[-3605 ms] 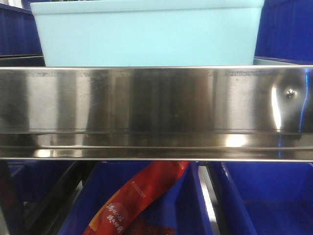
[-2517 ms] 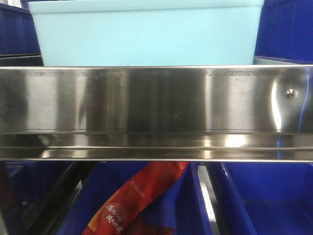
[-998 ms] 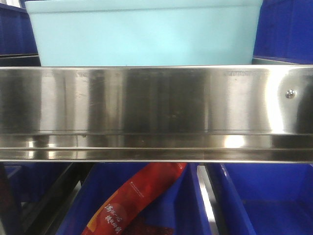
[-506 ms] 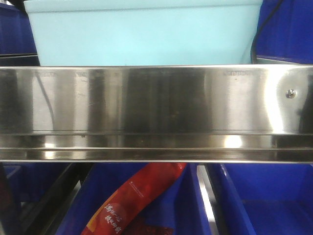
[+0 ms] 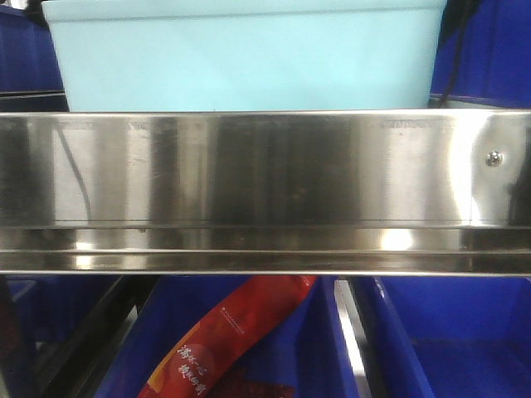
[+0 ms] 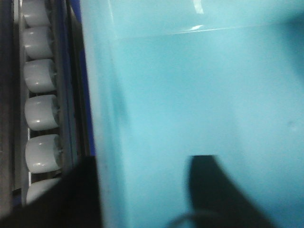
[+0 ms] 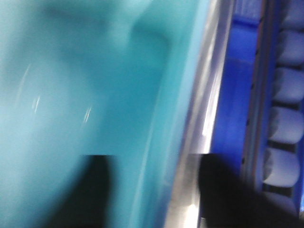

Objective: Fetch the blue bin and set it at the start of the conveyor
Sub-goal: 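Lift the light-blue bin with both grippers and pull it off the shelf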

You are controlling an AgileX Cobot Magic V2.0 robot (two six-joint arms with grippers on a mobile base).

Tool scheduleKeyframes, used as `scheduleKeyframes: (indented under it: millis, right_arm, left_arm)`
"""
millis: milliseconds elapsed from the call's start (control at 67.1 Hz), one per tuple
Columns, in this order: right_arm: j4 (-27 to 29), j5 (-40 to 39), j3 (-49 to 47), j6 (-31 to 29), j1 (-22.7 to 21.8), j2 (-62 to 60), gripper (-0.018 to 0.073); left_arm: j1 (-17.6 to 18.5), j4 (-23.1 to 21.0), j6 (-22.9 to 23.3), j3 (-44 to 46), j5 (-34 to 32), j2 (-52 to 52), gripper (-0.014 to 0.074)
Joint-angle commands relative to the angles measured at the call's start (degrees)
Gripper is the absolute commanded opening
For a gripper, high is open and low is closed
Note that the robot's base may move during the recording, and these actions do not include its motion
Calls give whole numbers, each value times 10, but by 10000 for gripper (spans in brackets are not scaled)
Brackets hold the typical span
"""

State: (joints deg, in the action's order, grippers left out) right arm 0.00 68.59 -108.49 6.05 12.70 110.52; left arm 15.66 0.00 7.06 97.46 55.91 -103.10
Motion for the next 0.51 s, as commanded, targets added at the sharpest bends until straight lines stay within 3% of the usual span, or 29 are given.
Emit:
scheduleKeyframes:
  millis: [0, 45, 492]
  right_arm:
    - [0, -1, -9, 5, -2, -8, -112]
    - [0, -3, -9, 5, -2, -12, -162]
    - [0, 0, -12, 5, 0, -80, -153]
  left_arm:
    - [-1, -13, 2, 5, -3, 1, -7]
    - [-1, -13, 2, 5, -3, 1, -110]
    - [0, -13, 2, 18, 32, 57, -111]
